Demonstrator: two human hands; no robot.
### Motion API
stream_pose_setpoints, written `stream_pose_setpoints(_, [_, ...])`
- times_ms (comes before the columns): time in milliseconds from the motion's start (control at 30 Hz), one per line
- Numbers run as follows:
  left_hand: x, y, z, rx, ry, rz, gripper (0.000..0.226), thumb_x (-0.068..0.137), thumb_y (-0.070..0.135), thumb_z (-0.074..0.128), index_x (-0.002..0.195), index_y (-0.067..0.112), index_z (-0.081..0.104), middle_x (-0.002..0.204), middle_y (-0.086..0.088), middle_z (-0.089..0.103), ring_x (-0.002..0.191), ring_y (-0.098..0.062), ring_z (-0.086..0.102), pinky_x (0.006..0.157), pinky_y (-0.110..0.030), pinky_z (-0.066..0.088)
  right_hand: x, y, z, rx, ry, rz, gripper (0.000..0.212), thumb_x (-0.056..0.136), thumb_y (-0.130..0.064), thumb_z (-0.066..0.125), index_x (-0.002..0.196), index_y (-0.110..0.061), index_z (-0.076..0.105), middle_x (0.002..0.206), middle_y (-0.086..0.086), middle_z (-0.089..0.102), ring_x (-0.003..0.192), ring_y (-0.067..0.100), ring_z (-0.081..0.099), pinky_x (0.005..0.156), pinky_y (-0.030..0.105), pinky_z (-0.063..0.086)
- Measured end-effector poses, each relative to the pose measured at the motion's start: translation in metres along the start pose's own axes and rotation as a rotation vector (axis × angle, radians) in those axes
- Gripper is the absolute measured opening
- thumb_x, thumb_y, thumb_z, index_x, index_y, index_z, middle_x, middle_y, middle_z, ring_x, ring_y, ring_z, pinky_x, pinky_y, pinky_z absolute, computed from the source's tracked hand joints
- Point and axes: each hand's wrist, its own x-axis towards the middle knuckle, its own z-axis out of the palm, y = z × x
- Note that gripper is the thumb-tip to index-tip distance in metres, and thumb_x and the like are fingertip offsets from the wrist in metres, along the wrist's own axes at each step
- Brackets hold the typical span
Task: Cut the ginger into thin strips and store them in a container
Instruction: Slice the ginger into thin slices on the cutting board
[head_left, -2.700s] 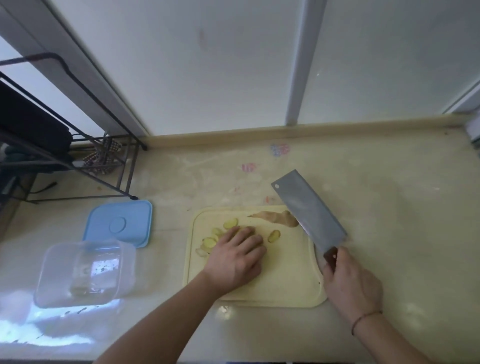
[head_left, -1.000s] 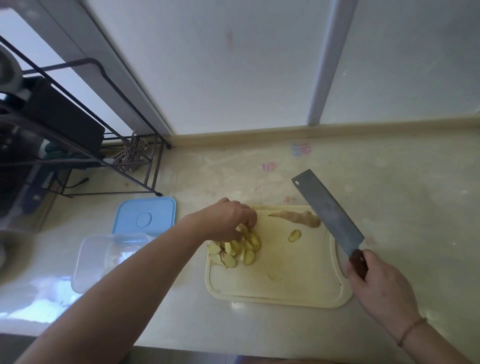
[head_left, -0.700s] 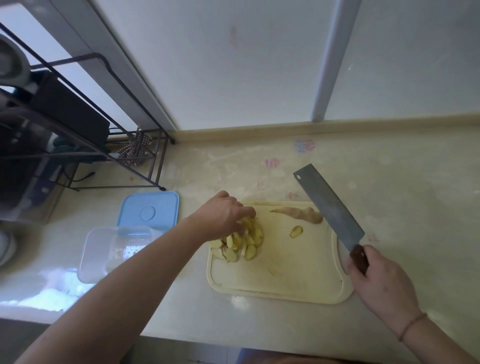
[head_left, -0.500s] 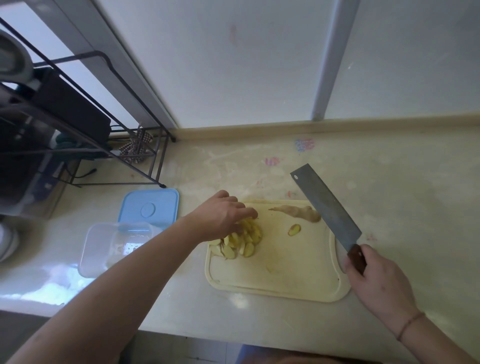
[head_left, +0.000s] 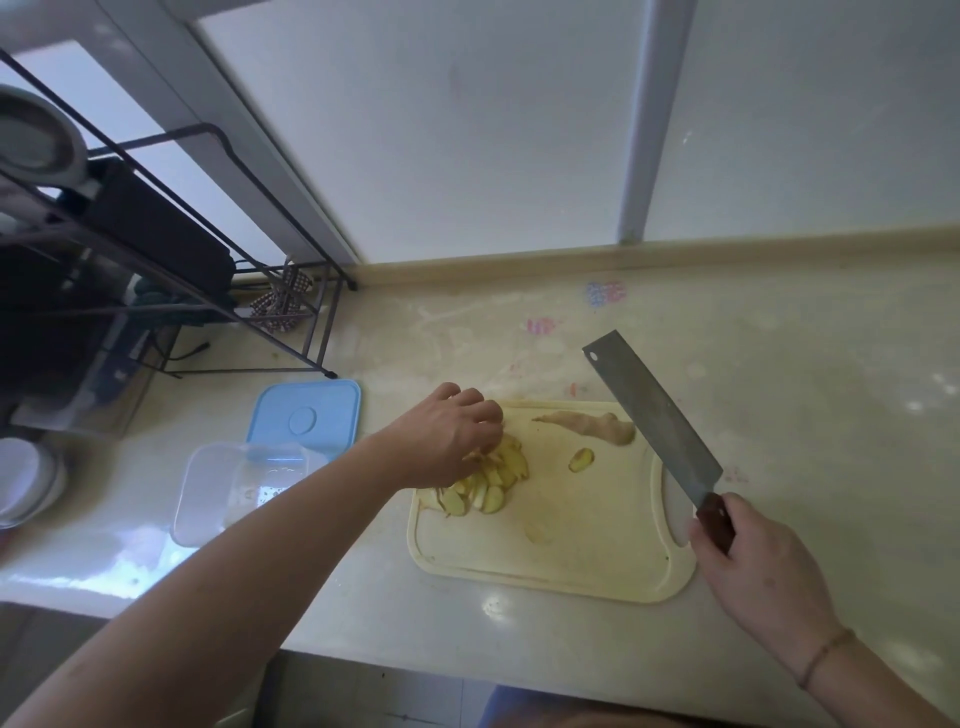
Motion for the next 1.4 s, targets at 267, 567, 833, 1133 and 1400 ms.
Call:
stream_pose_setpoints(267, [0.005, 0.089, -0.014, -0.829, 0.118, -0.656, 0.036, 0.089, 0.022, 0.076, 0.121, 0.027, 0.06, 0.083, 0.013, 0.062, 0.072, 0.003, 0.057, 0.072, -0.017, 0.049, -0.005, 0.004, 0.006, 0.175, -0.014, -0.005, 0.034, 0.092, -0.02, 0.076, 0.07, -0.021, 0.05, 0.056, 0.004, 0.059, 0.054, 0.021, 0.056, 0.052, 0.04, 0.042])
stream_pose_setpoints(567, [0.026, 0.159, 0.048, -0.721, 0.206, -0.769, 0.04, 0.095, 0.026, 0.067, 0.133, 0.017, 0.062, 0.117, -0.001, 0.064, 0.1, -0.018, 0.063, 0.089, -0.024, 0.049, -0.01, 0.019, 0.004, 0.153, -0.048, 0.024, 0.04, 0.094, -0.023, 0.074, 0.067, -0.024, 0.045, 0.057, 0.0, 0.056, 0.056, 0.015, 0.055, 0.051, 0.029, 0.038])
stream_pose_setpoints(833, [0.029, 0.177, 0.061, -0.498, 0.316, -0.696, 0.048, 0.08, 0.034, 0.078, 0.121, 0.011, 0.065, 0.111, -0.004, 0.058, 0.088, -0.025, 0.064, 0.077, -0.034, 0.058, -0.01, 0.025, 0.005, 0.12, -0.032, 0.049, 0.045, 0.094, -0.023, 0.074, 0.065, -0.028, 0.039, 0.055, -0.004, 0.051, 0.054, 0.009, 0.048, 0.05, 0.025, 0.034])
stream_pose_setpoints(1133, [0.031, 0.172, 0.067, -0.488, 0.418, -0.647, 0.03, 0.081, 0.023, 0.076, 0.108, 0.01, 0.071, 0.097, -0.004, 0.061, 0.078, -0.024, 0.064, 0.065, -0.029, 0.057, -0.011, 0.026, 0.001, 0.1, -0.063, 0.046, 0.045, 0.095, -0.024, 0.073, 0.065, -0.026, 0.039, 0.053, -0.004, 0.05, 0.052, 0.011, 0.049, 0.048, 0.027, 0.029])
stream_pose_setpoints(1400, [0.028, 0.174, 0.071, -0.47, 0.449, -0.668, 0.018, 0.079, 0.019, 0.08, 0.095, 0.011, 0.075, 0.092, -0.003, 0.063, 0.076, -0.023, 0.065, 0.06, -0.032, 0.058, -0.01, 0.029, -0.001, 0.126, -0.057, 0.02, 0.046, 0.094, -0.023, 0.074, 0.064, -0.024, 0.039, 0.051, -0.005, 0.048, 0.05, 0.013, 0.049, 0.047, 0.028, 0.03])
